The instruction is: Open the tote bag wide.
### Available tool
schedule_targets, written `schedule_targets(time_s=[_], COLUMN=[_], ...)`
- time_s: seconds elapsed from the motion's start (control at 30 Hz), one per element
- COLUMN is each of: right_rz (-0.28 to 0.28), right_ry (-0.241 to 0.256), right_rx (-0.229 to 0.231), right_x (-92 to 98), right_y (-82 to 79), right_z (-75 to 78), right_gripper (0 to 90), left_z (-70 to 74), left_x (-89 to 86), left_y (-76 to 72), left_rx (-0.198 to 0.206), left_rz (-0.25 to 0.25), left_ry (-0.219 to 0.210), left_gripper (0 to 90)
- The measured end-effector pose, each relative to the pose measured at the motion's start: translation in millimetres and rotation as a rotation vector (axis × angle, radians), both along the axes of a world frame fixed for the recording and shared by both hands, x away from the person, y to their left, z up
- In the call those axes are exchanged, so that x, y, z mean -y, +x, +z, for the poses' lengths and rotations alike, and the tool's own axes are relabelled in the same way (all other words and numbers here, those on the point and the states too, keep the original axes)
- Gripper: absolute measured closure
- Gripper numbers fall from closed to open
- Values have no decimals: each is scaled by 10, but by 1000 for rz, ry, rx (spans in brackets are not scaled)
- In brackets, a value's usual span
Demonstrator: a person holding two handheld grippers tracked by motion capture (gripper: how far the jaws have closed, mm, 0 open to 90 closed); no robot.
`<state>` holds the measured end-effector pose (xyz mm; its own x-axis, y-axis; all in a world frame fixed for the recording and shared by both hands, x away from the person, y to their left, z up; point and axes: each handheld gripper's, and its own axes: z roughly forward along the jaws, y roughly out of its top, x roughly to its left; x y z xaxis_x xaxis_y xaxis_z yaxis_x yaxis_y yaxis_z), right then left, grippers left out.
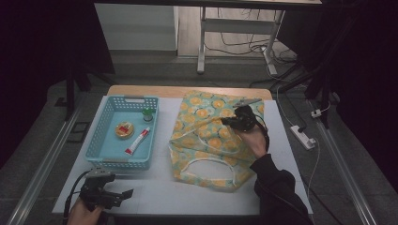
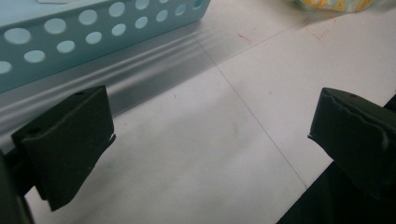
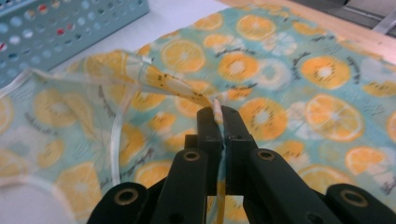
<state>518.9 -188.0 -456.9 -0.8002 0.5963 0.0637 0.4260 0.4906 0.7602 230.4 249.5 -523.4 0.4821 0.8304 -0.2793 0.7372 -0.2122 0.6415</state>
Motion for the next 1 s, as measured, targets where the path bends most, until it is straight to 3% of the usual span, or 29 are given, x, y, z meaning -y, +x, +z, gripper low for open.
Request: schedule_targets(time_s=[0.23, 0.63, 0.8, 1.0], right_rz=[-20, -60, -70, -94], right_ry=[-19, -141, -160, -107], right_rx=[22, -45, -62, -12], right_x=[-58, -97, -84, -53], right_y=[146, 341, 355, 302], right_z=[18, -517, -570, -388], right_gripper=[887, 862, 762, 559], left_z=[-1, 1, 3, 4], left_x=[1, 0, 3, 8], left_y=[0, 2, -3, -5], left_rx=[0, -2, 3, 5], left_rz=[1, -2, -1, -2], left_ry=[0, 1, 3, 5], left_gripper=[0, 0, 0, 0])
